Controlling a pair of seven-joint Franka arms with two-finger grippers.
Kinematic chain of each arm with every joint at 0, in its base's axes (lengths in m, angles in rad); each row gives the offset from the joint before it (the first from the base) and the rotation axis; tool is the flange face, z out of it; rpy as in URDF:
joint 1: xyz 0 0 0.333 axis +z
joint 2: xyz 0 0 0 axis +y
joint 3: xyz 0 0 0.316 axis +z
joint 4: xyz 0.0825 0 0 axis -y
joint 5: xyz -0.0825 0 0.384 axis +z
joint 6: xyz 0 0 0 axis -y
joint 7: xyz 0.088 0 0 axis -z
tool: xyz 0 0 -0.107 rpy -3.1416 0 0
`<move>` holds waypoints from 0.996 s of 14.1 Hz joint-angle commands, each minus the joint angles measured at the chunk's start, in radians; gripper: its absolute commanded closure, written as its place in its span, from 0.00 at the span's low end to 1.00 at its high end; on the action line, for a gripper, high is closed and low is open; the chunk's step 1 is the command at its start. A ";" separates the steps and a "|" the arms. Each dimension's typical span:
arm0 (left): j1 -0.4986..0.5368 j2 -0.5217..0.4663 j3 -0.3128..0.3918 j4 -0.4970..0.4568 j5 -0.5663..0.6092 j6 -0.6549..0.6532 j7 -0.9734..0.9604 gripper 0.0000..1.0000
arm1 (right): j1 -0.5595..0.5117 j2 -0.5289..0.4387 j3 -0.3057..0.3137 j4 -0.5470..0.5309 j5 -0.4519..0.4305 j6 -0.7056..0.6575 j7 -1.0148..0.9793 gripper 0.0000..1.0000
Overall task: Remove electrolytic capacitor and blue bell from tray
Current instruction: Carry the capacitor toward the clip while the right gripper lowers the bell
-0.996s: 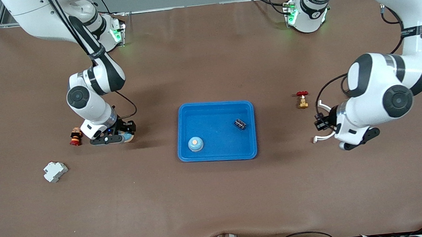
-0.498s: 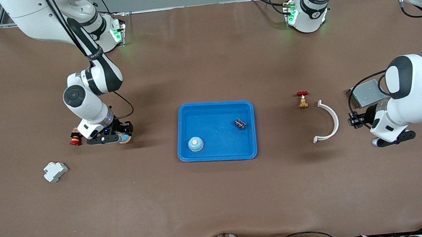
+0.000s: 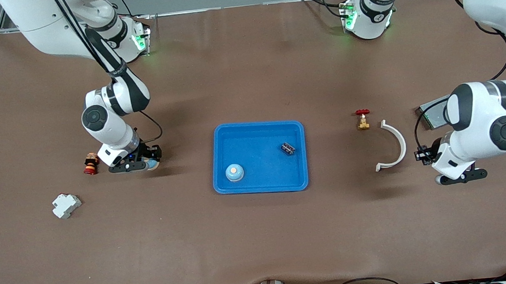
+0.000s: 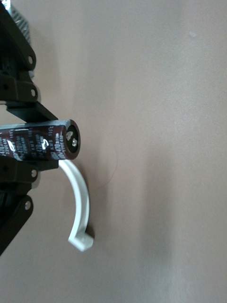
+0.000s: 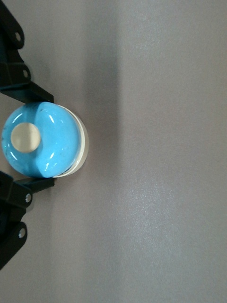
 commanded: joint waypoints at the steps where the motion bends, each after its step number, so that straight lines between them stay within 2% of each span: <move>1: 0.000 0.010 -0.002 -0.006 0.034 0.020 0.004 1.00 | -0.025 0.027 0.013 0.023 0.006 0.011 0.003 0.09; 2: 0.003 0.016 -0.002 -0.008 0.034 0.021 0.004 1.00 | -0.025 0.026 0.013 0.028 0.008 0.008 0.002 0.00; 4: 0.020 0.031 -0.002 -0.019 0.038 0.049 0.006 1.00 | -0.026 0.020 0.016 0.043 0.013 -0.009 -0.004 0.00; 5: 0.031 0.031 -0.002 -0.034 0.050 0.067 0.010 1.00 | -0.020 0.007 0.020 0.062 0.016 -0.077 0.000 0.00; 6: 0.043 0.031 -0.002 -0.043 0.063 0.081 0.014 1.00 | -0.009 -0.012 0.024 0.110 0.022 -0.184 0.031 0.00; 8: 0.046 0.048 -0.002 -0.042 0.071 0.090 0.020 1.00 | 0.047 -0.023 0.049 0.289 0.025 -0.466 0.187 0.00; 10: 0.048 0.062 -0.002 -0.043 0.076 0.116 0.020 1.00 | 0.134 -0.014 0.054 0.460 0.023 -0.623 0.346 0.00; 12: 0.054 0.079 -0.003 -0.045 0.076 0.116 0.020 1.00 | 0.214 0.035 0.053 0.571 0.025 -0.655 0.468 0.00; 14: 0.057 0.097 -0.003 -0.043 0.076 0.118 0.020 1.00 | 0.274 0.076 0.053 0.608 0.025 -0.621 0.590 0.00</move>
